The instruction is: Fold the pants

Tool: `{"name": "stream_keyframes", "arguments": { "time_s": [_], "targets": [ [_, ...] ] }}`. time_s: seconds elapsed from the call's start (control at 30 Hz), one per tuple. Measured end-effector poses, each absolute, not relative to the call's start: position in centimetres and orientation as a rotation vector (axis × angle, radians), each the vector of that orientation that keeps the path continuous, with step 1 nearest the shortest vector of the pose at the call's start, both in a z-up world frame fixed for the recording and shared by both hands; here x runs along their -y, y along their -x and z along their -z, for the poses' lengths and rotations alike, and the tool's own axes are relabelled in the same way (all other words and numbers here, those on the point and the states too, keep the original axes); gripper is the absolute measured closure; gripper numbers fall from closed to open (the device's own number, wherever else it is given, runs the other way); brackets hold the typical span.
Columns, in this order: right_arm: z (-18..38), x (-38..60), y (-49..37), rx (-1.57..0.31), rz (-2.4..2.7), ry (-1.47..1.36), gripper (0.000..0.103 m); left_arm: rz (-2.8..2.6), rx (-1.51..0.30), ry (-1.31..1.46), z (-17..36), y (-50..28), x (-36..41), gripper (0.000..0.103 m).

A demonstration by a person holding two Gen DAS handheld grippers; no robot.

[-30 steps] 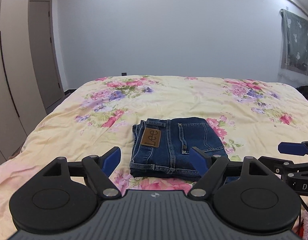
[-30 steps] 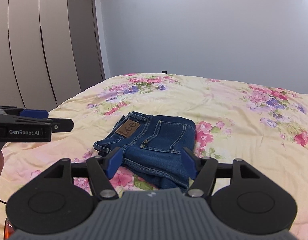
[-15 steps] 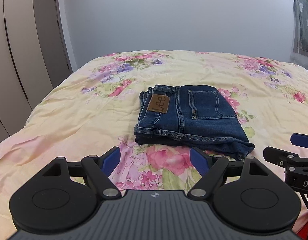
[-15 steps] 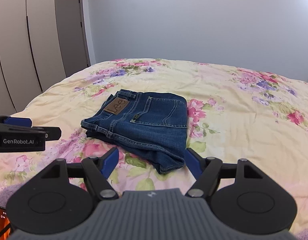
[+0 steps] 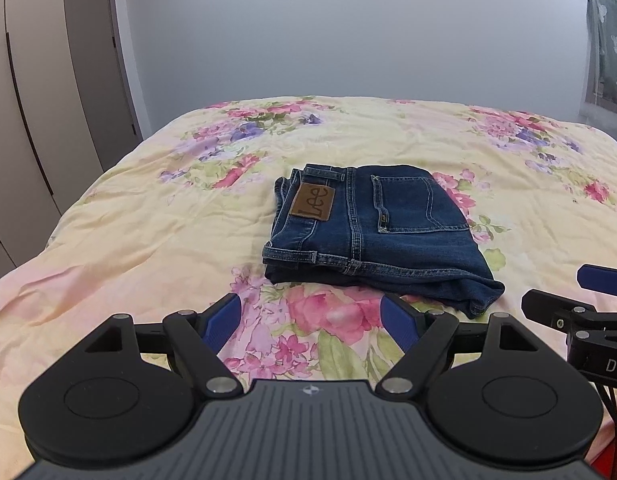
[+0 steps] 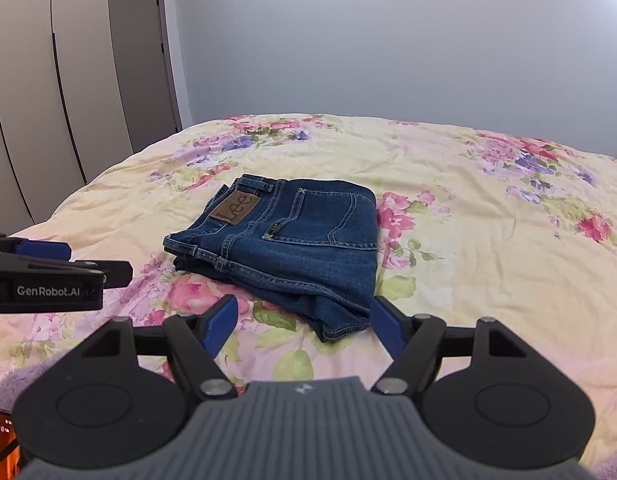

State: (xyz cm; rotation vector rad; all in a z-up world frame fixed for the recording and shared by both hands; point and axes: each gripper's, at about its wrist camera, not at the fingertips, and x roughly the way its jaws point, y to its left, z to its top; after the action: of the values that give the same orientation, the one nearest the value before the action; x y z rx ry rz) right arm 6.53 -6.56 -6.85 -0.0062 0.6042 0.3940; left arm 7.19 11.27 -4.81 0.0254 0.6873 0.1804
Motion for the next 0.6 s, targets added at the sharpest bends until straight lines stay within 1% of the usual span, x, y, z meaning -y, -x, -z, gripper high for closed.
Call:
{"name": "stream_keyframes", "arguments": {
  "time_s": [0.6],
  "targets": [
    [6.36,6.63,-6.05,-0.591,-0.402,0.011,0.034,-0.168,-0.689,-0.033,4.77,-7.20,-11.02,0.010]
  ]
}}
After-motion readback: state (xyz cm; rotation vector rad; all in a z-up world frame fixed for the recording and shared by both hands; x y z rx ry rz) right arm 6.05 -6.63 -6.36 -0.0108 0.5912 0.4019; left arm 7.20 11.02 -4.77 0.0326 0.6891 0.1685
